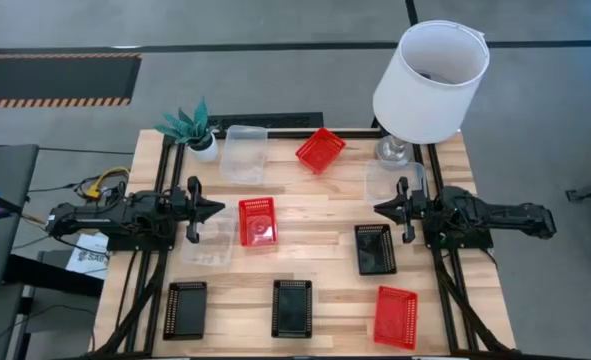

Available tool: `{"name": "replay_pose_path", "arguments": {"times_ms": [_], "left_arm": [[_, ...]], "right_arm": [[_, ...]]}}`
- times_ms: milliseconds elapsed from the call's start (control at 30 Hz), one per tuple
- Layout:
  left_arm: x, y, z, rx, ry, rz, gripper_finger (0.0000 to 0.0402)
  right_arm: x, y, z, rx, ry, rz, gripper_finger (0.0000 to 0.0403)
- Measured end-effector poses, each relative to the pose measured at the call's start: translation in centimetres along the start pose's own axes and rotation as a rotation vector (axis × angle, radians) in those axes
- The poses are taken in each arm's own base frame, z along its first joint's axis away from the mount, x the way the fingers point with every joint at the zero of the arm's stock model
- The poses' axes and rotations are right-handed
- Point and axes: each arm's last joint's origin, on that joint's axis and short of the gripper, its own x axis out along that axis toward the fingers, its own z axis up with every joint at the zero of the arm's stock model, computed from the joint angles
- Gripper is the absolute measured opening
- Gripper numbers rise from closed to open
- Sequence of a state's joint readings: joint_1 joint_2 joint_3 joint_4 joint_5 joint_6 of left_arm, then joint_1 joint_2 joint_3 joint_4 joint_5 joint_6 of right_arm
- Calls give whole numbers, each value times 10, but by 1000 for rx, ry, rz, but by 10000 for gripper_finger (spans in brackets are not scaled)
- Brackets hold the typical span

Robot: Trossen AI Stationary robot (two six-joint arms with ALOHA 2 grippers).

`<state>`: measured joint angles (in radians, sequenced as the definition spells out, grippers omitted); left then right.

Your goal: Stack baskets by color

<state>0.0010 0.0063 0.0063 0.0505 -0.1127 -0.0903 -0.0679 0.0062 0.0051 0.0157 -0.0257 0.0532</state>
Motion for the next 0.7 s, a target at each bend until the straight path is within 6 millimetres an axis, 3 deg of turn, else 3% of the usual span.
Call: {"name": "replay_pose_path", "arguments": {"times_ms": [433,567,700], "left_arm": [[0,2,2,3,-26,73,0],[0,1,2,-124,-23,50,0],[0,1,1,-219,-13,40,0]], "right_arm": [[0,0,4,30,-46,2,63],[-1,1,11,182,-99,23,63],[-1,2,14,206,-115,28,63]]}}
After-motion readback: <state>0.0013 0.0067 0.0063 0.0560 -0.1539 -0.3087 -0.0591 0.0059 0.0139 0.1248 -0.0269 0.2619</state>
